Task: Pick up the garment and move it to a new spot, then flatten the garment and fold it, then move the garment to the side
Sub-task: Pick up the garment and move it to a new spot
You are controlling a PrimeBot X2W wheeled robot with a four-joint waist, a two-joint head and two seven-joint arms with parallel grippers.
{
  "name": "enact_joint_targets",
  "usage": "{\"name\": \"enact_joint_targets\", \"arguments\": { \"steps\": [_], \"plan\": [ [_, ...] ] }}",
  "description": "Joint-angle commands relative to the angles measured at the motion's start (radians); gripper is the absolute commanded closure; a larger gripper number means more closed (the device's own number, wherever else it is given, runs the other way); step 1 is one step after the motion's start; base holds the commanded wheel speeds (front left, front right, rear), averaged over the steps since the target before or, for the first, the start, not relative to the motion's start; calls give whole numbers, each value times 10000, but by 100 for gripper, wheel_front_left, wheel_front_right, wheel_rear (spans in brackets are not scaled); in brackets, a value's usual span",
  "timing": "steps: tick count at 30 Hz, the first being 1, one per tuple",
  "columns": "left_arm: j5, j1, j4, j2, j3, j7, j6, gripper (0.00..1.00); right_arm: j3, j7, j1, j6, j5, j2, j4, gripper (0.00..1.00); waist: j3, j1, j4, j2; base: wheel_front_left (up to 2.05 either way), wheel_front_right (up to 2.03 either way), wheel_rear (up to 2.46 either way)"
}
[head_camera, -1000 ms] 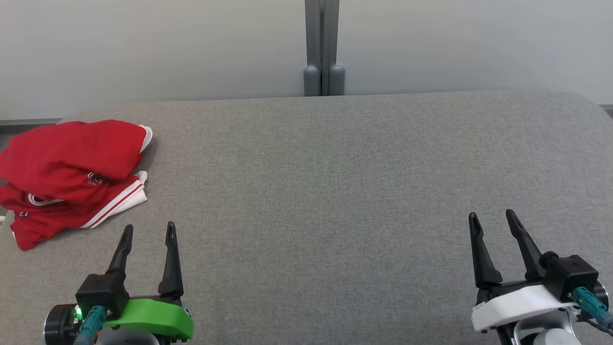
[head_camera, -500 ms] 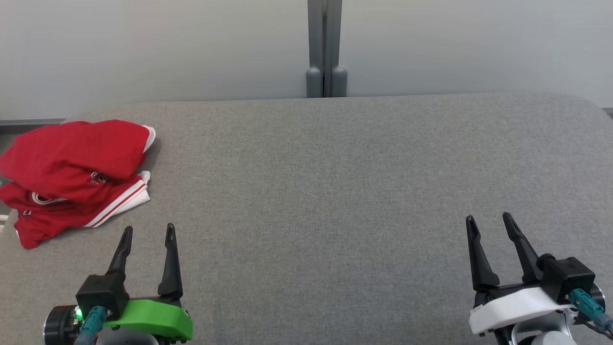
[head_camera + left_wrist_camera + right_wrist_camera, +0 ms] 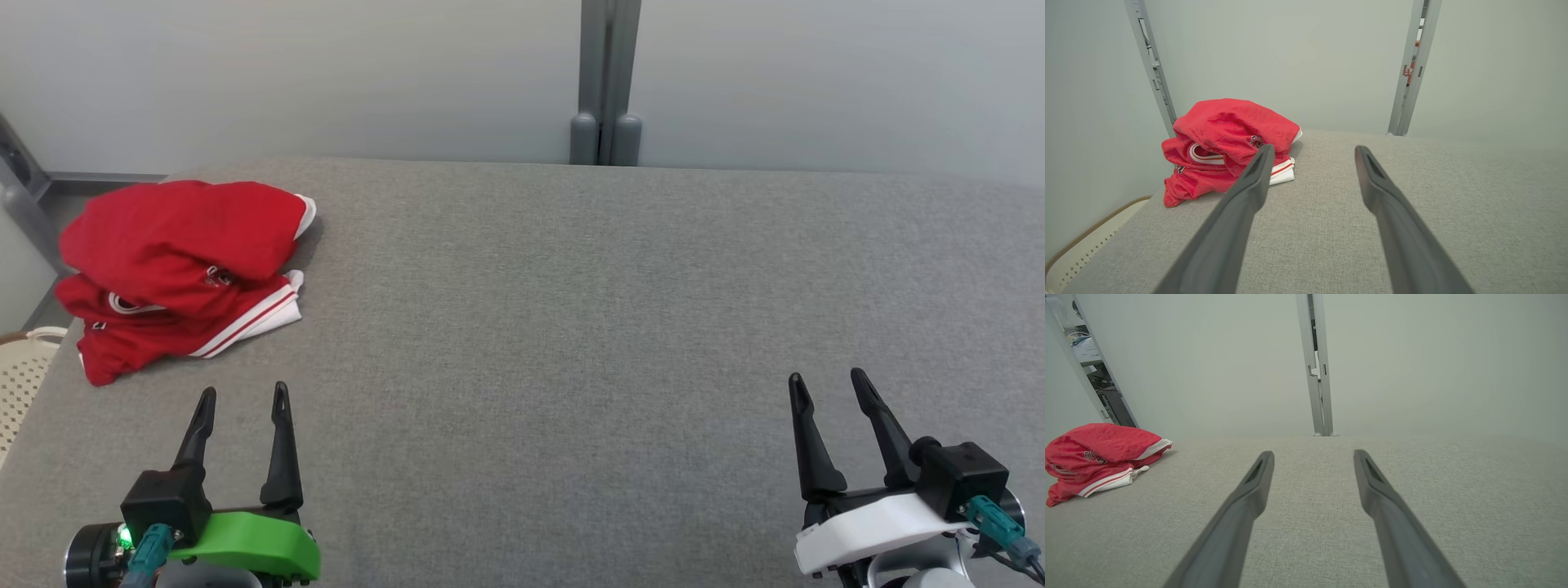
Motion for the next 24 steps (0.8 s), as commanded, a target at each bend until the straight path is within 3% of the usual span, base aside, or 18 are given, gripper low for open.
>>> {"name": "enact_joint_targets", "arguments": {
  "steps": [1,24],
  "plan": [
    [-69,160,-35,92,38,-23,17,0,2,-81,103,1,70,1,40,0,-2,0,347,-1,0,0,0],
    [-214,225,-31,327,61,-165,198,0,94,-191,117,1,156,40,208,0,88,0,2675,-1,0,0,0]
  ]
}}
